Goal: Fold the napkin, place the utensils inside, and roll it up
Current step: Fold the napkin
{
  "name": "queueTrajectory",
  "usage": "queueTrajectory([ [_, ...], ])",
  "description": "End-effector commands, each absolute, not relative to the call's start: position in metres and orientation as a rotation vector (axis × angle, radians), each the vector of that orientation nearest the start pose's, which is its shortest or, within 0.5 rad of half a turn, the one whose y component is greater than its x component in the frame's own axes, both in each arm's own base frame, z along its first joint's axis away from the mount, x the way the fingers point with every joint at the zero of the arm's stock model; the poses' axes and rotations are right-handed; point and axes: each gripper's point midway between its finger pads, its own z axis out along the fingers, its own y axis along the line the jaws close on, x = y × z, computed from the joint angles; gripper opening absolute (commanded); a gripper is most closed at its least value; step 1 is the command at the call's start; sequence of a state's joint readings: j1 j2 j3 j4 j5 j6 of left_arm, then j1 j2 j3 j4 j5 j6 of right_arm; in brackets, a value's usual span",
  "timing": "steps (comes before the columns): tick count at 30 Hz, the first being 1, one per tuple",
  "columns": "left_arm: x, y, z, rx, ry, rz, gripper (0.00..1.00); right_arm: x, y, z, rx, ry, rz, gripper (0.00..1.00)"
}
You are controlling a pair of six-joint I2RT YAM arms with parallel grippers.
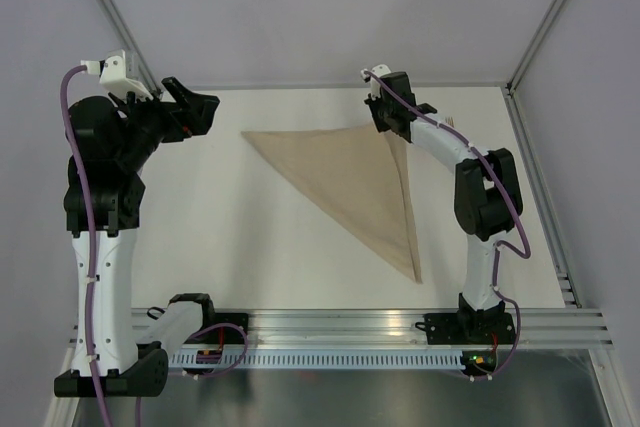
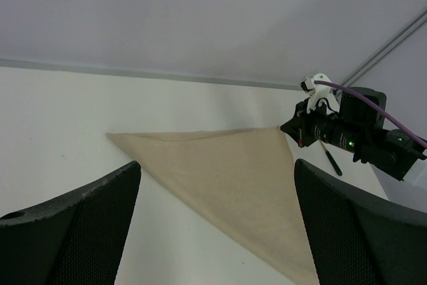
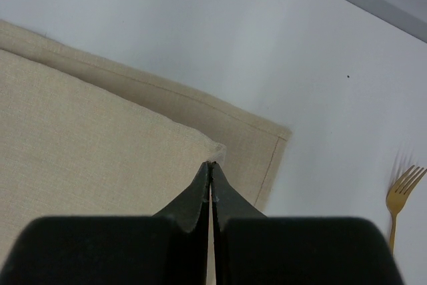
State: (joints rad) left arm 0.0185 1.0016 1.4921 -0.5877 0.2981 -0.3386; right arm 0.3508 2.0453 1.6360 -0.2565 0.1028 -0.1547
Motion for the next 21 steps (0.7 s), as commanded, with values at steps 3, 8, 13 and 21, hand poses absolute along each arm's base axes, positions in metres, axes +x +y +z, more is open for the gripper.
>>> queueTrajectory([
  [3, 0.3, -0.065, 0.446, -0.051, 1.672, -0.523, 1.0, 0.547, 0.159, 0.144, -0.47, 2.135, -0.048, 0.0],
  [8, 0.3, -0.064, 0.446, -0.053, 1.67, -0.521, 1.0, 0.548, 0.156, 0.146, -0.463, 2.135, -0.053, 0.01],
  [13, 0.3, -0.065, 0.445, -0.049, 1.672, -0.522, 1.0, 0.549, 0.151, 0.144, -0.452, 2.142, -0.058, 0.0],
  [21, 0.302, -0.065, 0.442, -0.049, 1.679, -0.528, 1.0, 0.547, 0.144, 0.141, -0.436, 2.149, -0.057, 0.0],
])
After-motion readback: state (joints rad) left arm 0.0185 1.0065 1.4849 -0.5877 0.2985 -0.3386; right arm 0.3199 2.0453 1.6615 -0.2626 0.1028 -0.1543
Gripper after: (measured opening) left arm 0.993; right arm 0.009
